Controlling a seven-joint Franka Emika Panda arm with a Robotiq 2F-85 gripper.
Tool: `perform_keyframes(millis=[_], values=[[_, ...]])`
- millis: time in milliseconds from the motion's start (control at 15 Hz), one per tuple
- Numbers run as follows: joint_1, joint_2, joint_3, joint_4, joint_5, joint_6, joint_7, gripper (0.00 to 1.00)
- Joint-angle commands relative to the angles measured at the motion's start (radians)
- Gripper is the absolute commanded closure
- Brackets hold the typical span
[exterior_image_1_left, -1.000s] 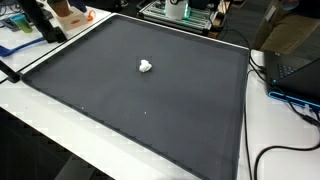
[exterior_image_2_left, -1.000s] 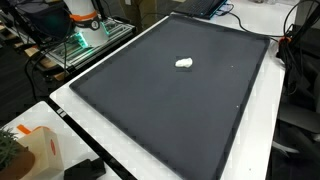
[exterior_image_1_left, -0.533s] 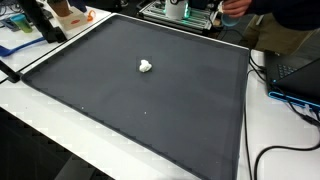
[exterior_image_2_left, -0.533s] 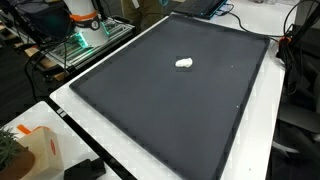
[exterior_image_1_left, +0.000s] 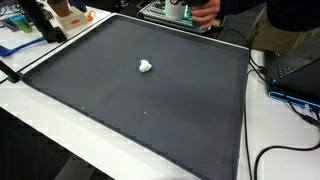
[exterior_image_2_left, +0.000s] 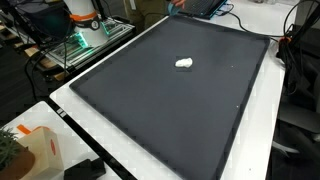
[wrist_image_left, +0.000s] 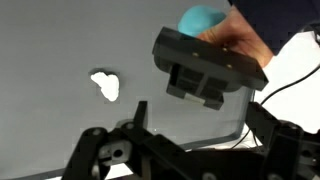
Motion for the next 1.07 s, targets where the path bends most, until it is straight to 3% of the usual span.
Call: perform_keyframes(millis=[0, 267, 333, 467, 800, 1000], values=[[-0.012, 0.000, 0.012, 0.004, 0.010, -0.015, -0.008, 0.00], [-0.016, -0.002, 0.010, 0.004, 0.002, -0.023, -0.013, 0.02], [-0.016, -0.001, 0.009, 0.005, 0.004, -0.024, -0.015, 0.26], [-0.019, -0.002, 0.011, 0.006, 0.002, -0.025, -0.011, 0.30], [-0.022, -0.001, 0.013, 0.012, -0.001, -0.031, -0.006, 0.69], [-0.027, -0.004, 0.016, 0.010, 0.002, -0.021, 0.008, 0.75]])
